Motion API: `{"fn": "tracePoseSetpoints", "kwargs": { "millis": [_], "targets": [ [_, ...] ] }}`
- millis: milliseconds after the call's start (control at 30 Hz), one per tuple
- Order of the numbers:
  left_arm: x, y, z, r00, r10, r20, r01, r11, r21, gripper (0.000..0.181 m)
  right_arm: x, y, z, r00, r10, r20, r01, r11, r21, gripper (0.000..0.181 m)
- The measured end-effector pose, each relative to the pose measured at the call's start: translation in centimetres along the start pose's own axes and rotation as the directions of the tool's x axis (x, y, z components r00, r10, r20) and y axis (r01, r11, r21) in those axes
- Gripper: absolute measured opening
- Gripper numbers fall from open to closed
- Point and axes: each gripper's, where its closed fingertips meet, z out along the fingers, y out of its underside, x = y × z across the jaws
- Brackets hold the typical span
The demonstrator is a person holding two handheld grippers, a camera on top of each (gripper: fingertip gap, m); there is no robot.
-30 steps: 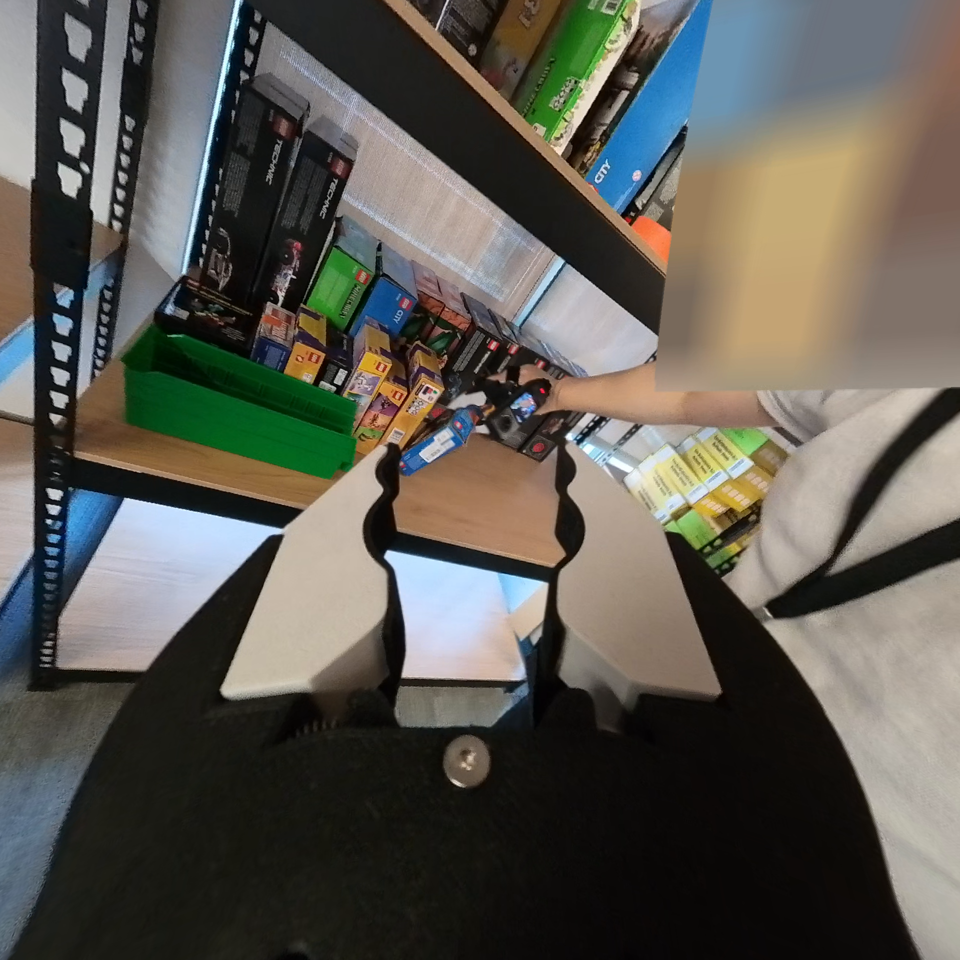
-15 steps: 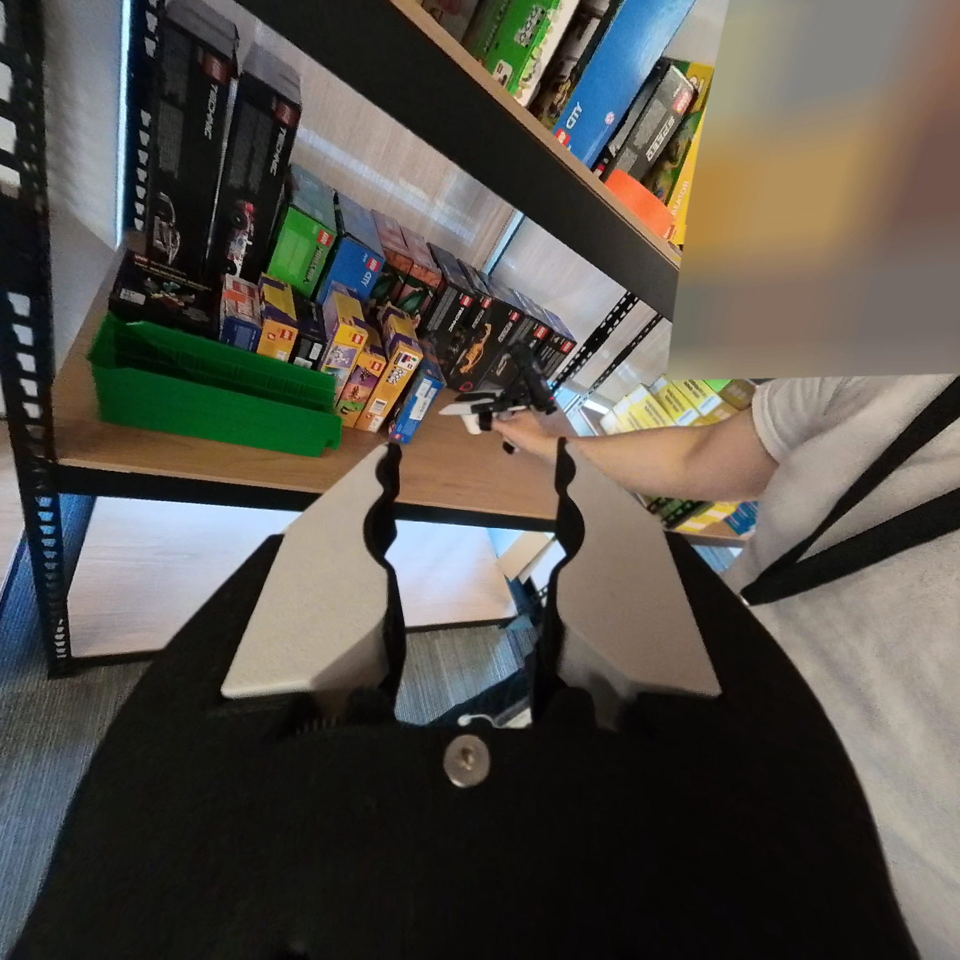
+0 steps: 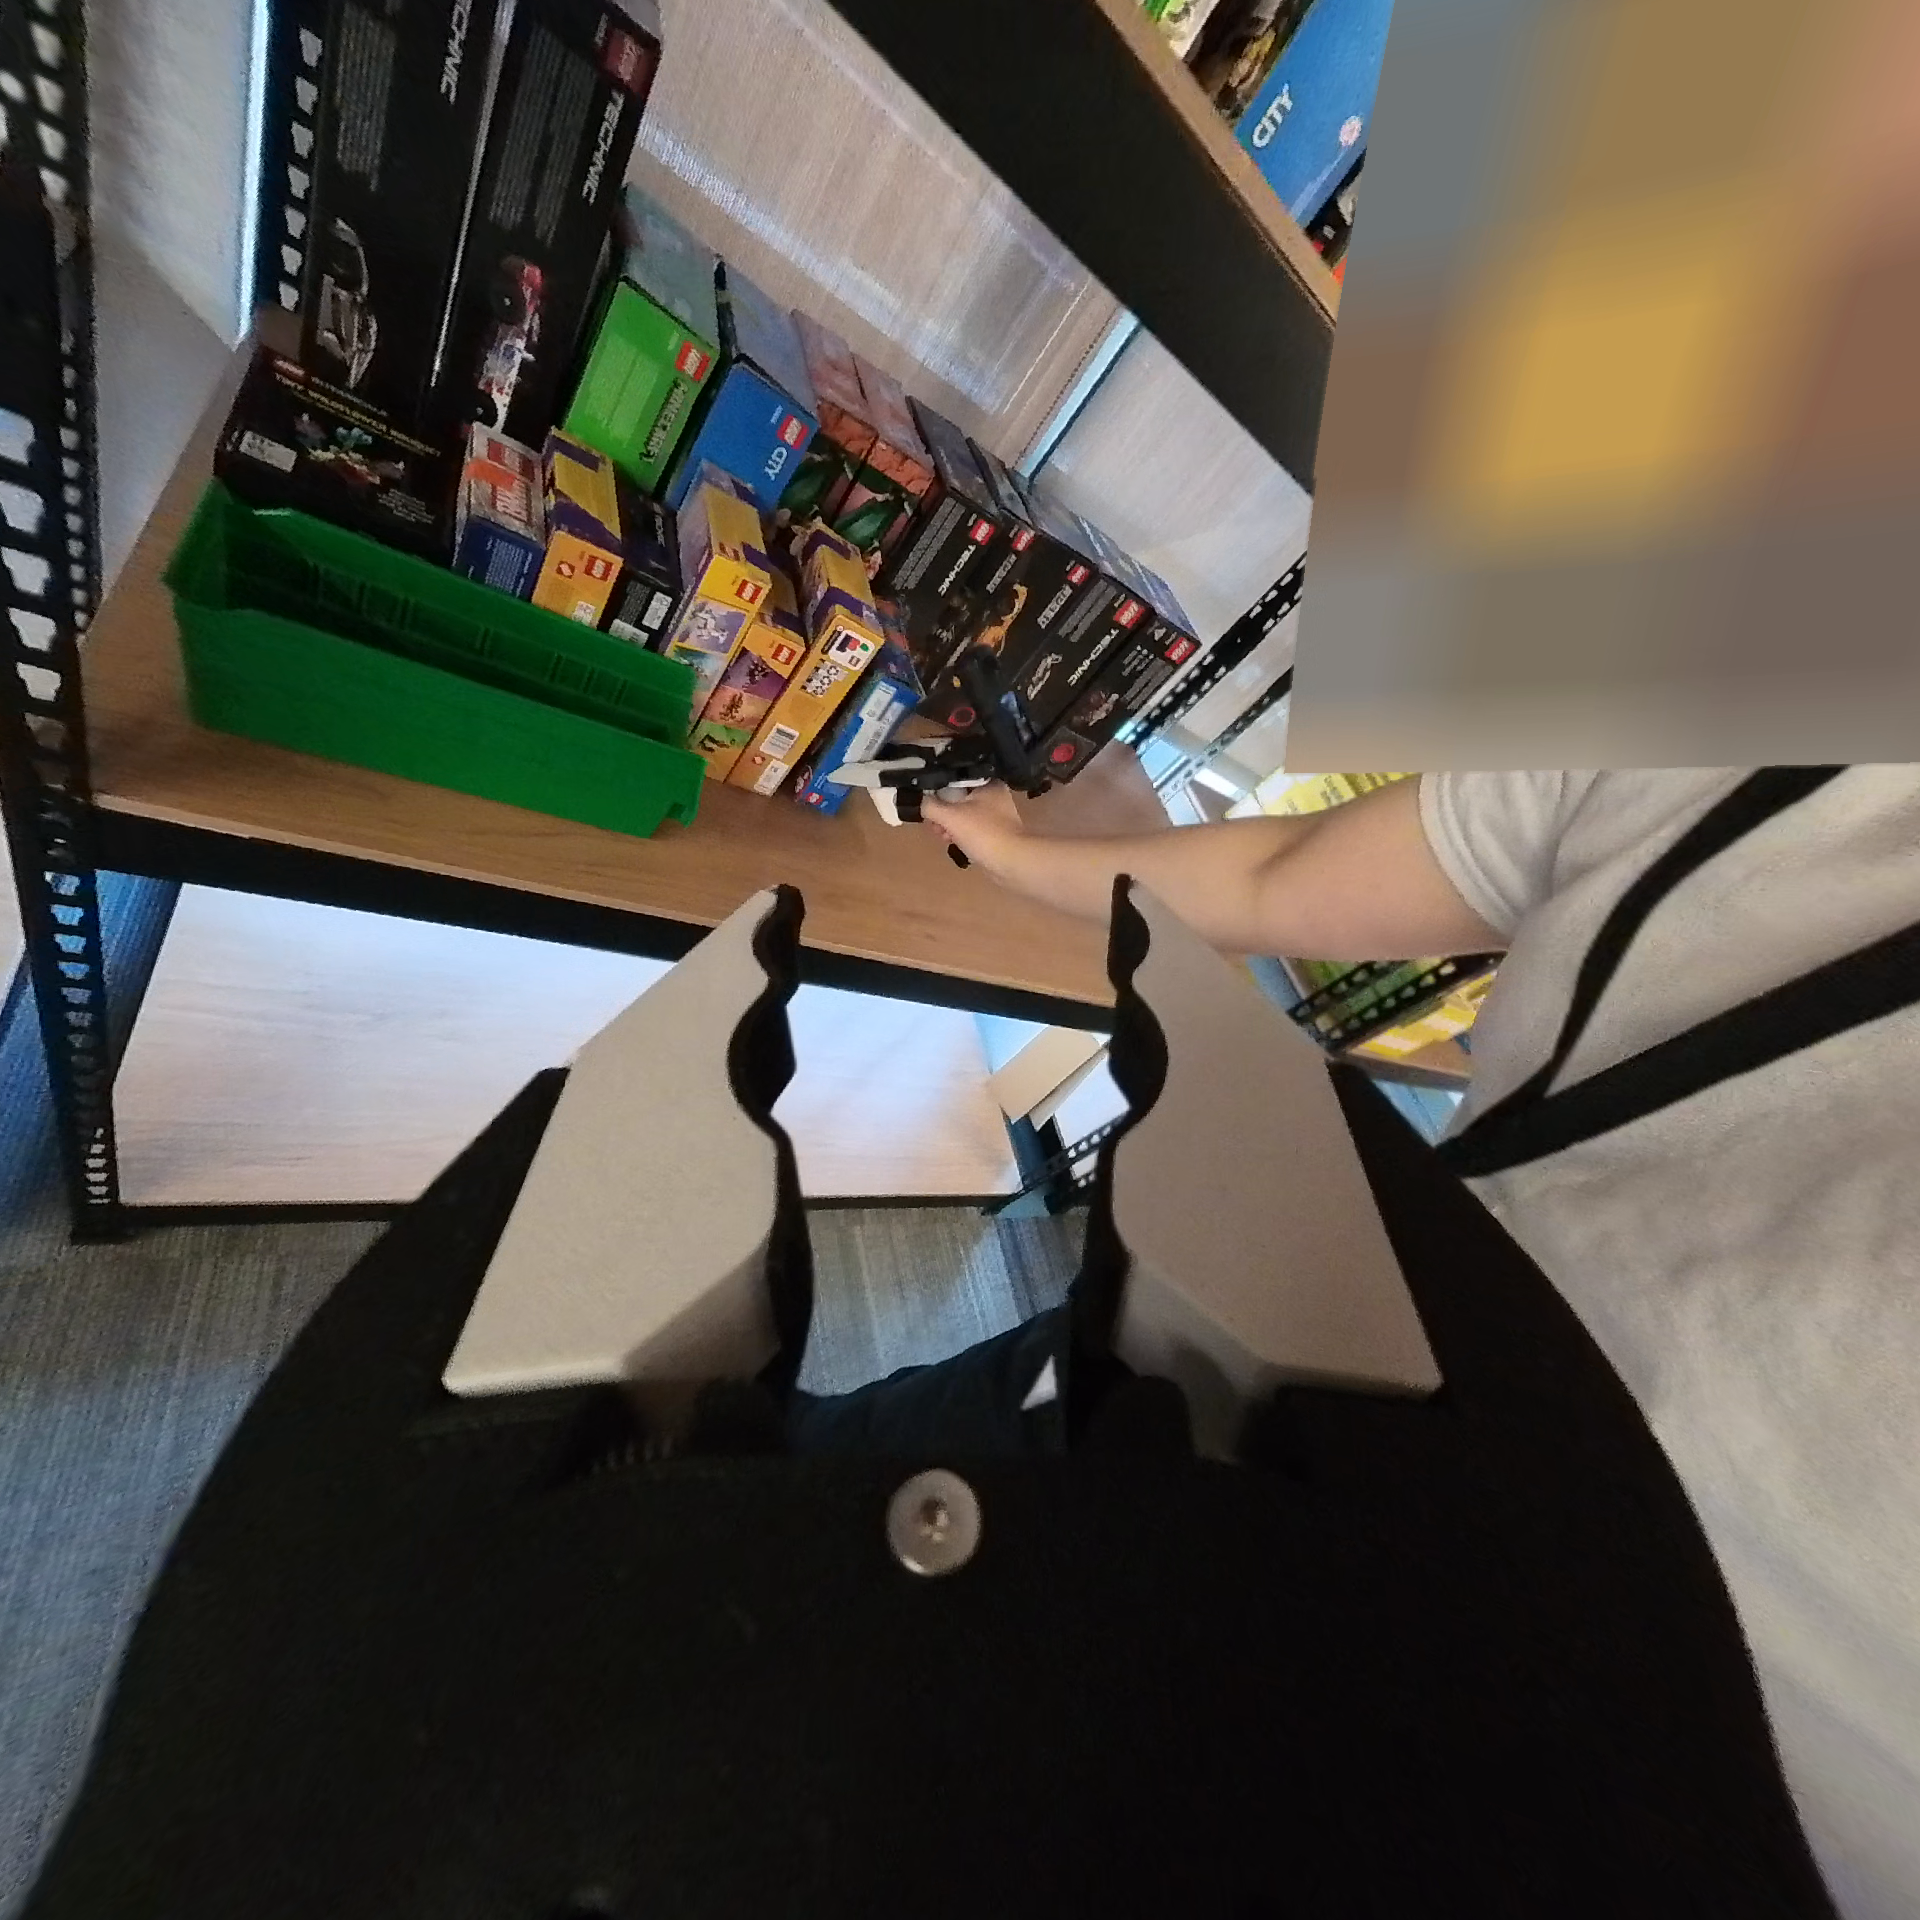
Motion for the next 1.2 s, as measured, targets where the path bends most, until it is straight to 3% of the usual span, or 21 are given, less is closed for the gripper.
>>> {"fn": "tracePoseSetpoints", "kwargs": {
  "millis": [167, 300, 433, 500, 533, 633, 700, 867, 1000, 1100, 1133, 1200],
  "targets": [
    [-0.4, 0.5, 1.6, 0.999, -0.034, -0.013, 0.035, 0.999, 0.038, 0.057, 0.2, -0.5, 0.5, 0.998, -0.011, 0.061, 0.012, 1.0, -0.026, 0.047],
    [-0.1, 0.8, 2.6, 0.999, -0.037, -0.024, 0.038, 0.998, 0.05, 0.057, -1.1, -1.3, -2.3, 0.968, 0.144, 0.208, -0.157, 0.986, 0.048, 0.053],
    [-0.1, 1.2, 2.7, 0.998, -0.052, -0.023, 0.053, 0.997, 0.057, 0.057, 2.3, -4.1, -6.4, 0.88, 0.408, 0.244, -0.458, 0.866, 0.201, 0.048],
    [-0.3, 1.6, 2.8, 0.998, -0.058, -0.024, 0.059, 0.997, 0.044, 0.057, 3.6, -4.7, -6.4, 0.819, 0.523, 0.237, -0.566, 0.804, 0.181, 0.081],
    [-0.4, 1.7, 2.9, 0.998, -0.059, -0.024, 0.06, 0.997, 0.039, 0.057, 3.8, -4.8, -6.1, 0.781, 0.582, 0.225, -0.619, 0.77, 0.155, 0.089],
    [-0.2, 1.4, 3.6, 0.996, -0.072, -0.044, 0.074, 0.996, 0.04, 0.056, 3.0, -8.0, -6.2, 0.668, 0.673, 0.318, -0.74, 0.648, 0.181, 0.086],
    [0.4, 1.0, 4.0, 0.996, -0.061, -0.067, 0.063, 0.998, 0.032, 0.056, 2.3, -9.6, -6.5, 0.631, 0.682, 0.37, -0.769, 0.613, 0.182, 0.084],
    [1.8, 0.4, 3.9, 0.997, -0.007, -0.082, 0.006, 1.0, -0.017, 0.057, 4.3, -7.2, -5.9, 0.645, 0.744, 0.172, -0.763, 0.62, 0.182, 0.079],
    [2.3, -0.1, 2.8, 0.998, 0.002, -0.068, -0.004, 1.0, -0.026, 0.057, 3.2, -7.7, -4.9, 0.757, 0.647, 0.091, -0.653, 0.755, 0.066, 0.082],
    [2.4, -0.1, 2.3, 0.998, 0.006, -0.063, -0.008, 0.999, -0.033, 0.057, 2.8, -6.9, -3.4, 0.836, 0.546, -0.045, -0.548, 0.834, -0.059, 0.083],
    [2.5, -0.1, 2.2, 0.998, 0.007, -0.065, -0.01, 0.999, -0.037, 0.056, 2.6, -6.7, -2.9, 0.836, 0.547, -0.042, -0.548, 0.831, -0.09, 0.069],
    [2.9, -0.1, 2.3, 0.997, 0.021, -0.078, -0.025, 0.998, -0.049, 0.055, 2.5, -6.8, -2.9, 0.811, 0.584, -0.015, -0.584, 0.808, -0.082, 0.058]
  ]
}}
